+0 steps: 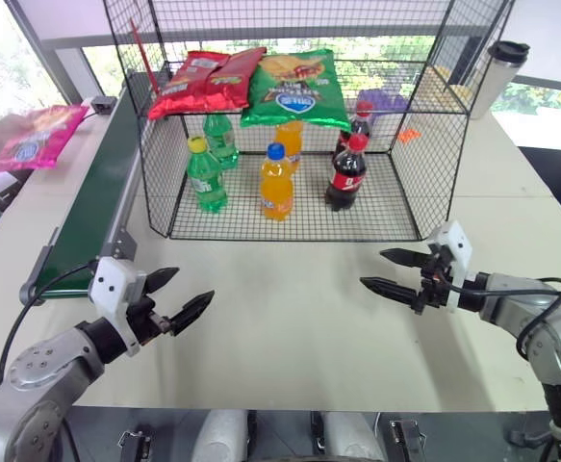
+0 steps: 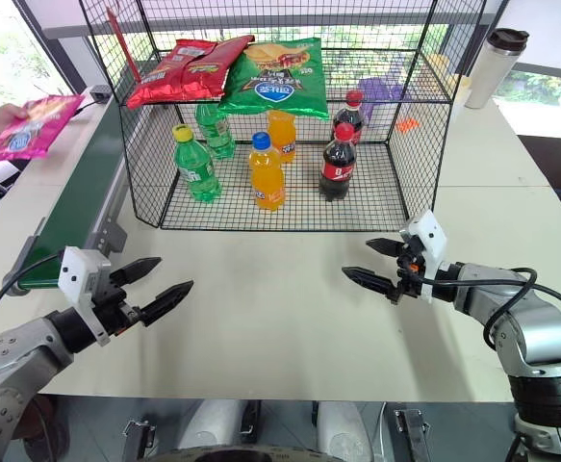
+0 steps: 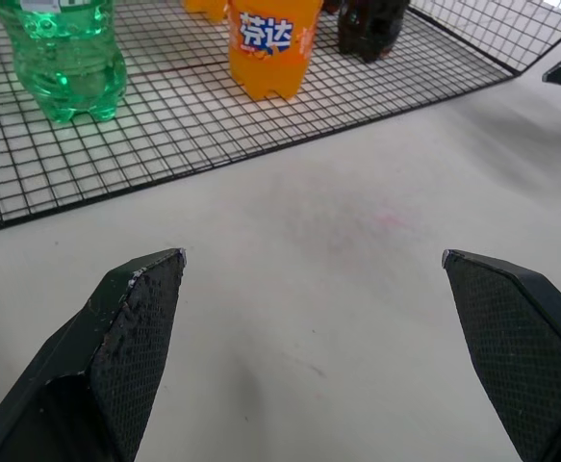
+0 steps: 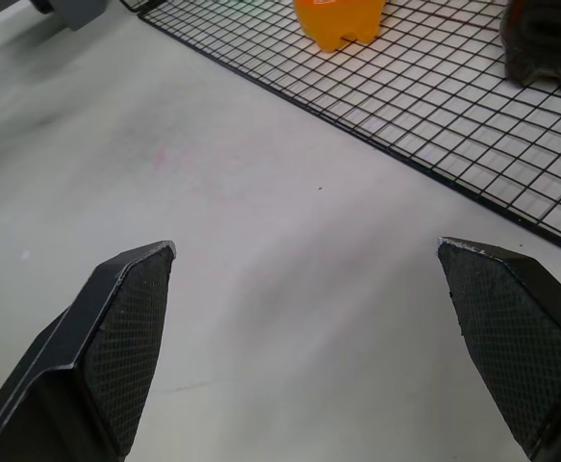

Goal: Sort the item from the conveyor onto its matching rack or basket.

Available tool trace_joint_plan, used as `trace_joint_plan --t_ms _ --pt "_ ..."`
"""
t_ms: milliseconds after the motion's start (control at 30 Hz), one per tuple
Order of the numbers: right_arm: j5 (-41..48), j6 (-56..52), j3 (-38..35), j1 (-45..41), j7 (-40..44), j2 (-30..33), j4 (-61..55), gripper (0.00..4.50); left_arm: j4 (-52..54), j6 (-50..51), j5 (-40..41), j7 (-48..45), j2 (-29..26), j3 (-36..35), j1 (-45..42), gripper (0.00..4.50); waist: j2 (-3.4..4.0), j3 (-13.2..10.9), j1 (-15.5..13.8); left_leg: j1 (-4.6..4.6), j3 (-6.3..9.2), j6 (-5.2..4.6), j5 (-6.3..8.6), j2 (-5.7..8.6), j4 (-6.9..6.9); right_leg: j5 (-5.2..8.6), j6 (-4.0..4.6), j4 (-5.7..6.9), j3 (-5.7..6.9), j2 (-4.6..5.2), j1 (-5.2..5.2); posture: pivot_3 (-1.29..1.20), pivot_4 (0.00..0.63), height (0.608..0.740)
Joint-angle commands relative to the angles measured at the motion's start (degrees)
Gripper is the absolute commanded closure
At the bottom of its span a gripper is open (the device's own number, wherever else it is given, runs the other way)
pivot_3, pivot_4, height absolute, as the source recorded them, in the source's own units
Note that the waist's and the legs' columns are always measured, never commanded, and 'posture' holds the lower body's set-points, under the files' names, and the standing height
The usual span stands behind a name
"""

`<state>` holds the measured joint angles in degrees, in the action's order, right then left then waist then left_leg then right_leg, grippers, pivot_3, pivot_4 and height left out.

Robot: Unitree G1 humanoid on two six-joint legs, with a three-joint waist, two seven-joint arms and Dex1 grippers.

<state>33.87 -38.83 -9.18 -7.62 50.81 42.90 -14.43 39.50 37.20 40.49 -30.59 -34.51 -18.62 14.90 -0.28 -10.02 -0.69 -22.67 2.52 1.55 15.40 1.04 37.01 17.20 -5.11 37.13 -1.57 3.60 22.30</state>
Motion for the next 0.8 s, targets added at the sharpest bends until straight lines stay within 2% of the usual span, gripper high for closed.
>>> trace_joint_plan --t_ms 33,800 --pt "0.0 1.0 -0.2 -0.6 -0.2 -0.3 -1.0 0.00 1.8 -1.1 -0.1 0.6 0.3 0.0 -0.2 0.04 0.00 0.0 0.0 0.00 0.00 0.00 0.00 0.00 0.00 0.00 0.00 0.00 0.00 0.00 0.00 0.00 0.150 0.740" --pt "-2.0 3.3 1.5 -2.1 -0.2 -1.8 1.3 0.00 1.2 -3.7 -3.5 -1.0 0.0 1.8 1.5 0.04 0.00 0.0 0.0 0.00 0.00 0.00 0.00 0.01 0.00 0.00 0.00 0.00 0.00 0.00 0.00 0.00 0.150 0.740"
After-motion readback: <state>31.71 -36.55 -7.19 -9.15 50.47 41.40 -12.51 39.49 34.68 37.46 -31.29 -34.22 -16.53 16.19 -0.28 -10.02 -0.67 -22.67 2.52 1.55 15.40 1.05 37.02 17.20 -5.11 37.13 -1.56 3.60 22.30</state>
